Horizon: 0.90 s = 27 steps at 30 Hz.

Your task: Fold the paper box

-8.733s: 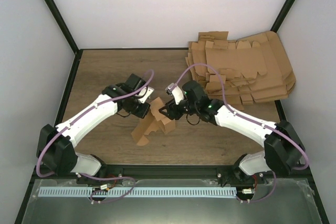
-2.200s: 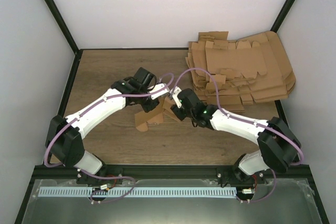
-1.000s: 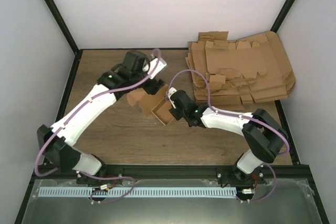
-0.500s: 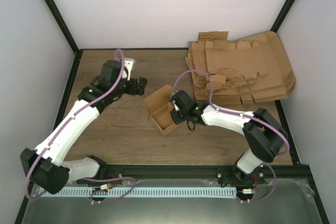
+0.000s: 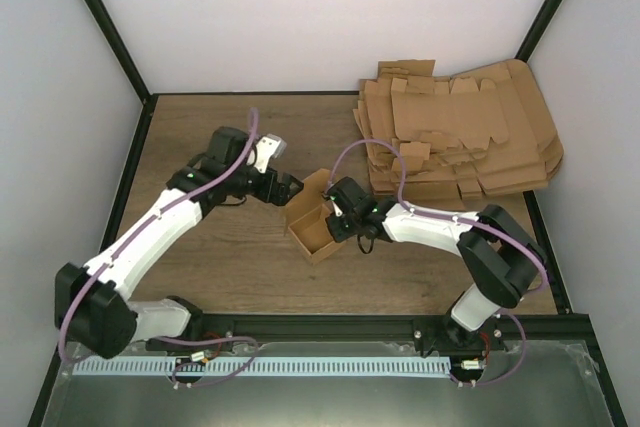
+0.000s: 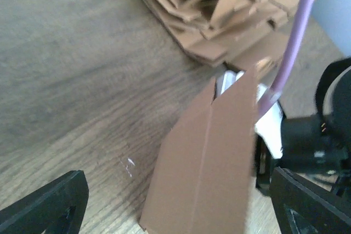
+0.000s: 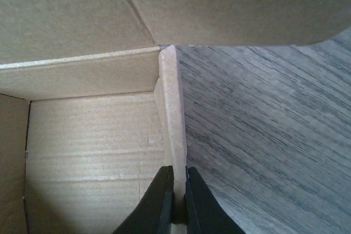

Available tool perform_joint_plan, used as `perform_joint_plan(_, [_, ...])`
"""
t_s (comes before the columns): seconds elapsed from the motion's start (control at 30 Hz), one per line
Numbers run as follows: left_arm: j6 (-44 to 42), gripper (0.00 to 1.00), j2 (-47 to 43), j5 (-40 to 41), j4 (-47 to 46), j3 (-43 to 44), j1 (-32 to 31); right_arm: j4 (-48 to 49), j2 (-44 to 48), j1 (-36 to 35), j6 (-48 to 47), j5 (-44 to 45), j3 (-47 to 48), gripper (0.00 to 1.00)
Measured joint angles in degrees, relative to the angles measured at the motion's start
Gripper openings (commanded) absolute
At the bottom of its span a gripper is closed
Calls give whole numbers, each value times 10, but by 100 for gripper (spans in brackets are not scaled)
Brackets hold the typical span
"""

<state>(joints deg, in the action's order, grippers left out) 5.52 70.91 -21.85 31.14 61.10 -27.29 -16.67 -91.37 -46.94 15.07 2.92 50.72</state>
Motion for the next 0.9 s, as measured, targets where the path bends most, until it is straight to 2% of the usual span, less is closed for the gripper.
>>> perform_joint_plan(0.1, [-14,79,43,-22,12,1,0,8,-4,0,0,0,0,1])
perform_joint_plan(0.23, [-28,47,73,-21,34,4,0,30,-7,0,-6,0,-9,1])
perform_joint_plan(0.37, [-34,7,88,-5,46,19,-1,56,-6,0,-13,-1,-22,2])
perform_joint_plan(0.4, [-30,4,91,0,47,23,-1,61,-5,0,-15,-1,-25,3])
perform_joint_plan(0.6, [-35,4,97,3,46,30,-1,76,7,0,-37,-9,-48,19])
perform_joint_plan(0.9, [-75,4,126,-33,51,45,0,39,-3,-2,-87,-23,-39,30])
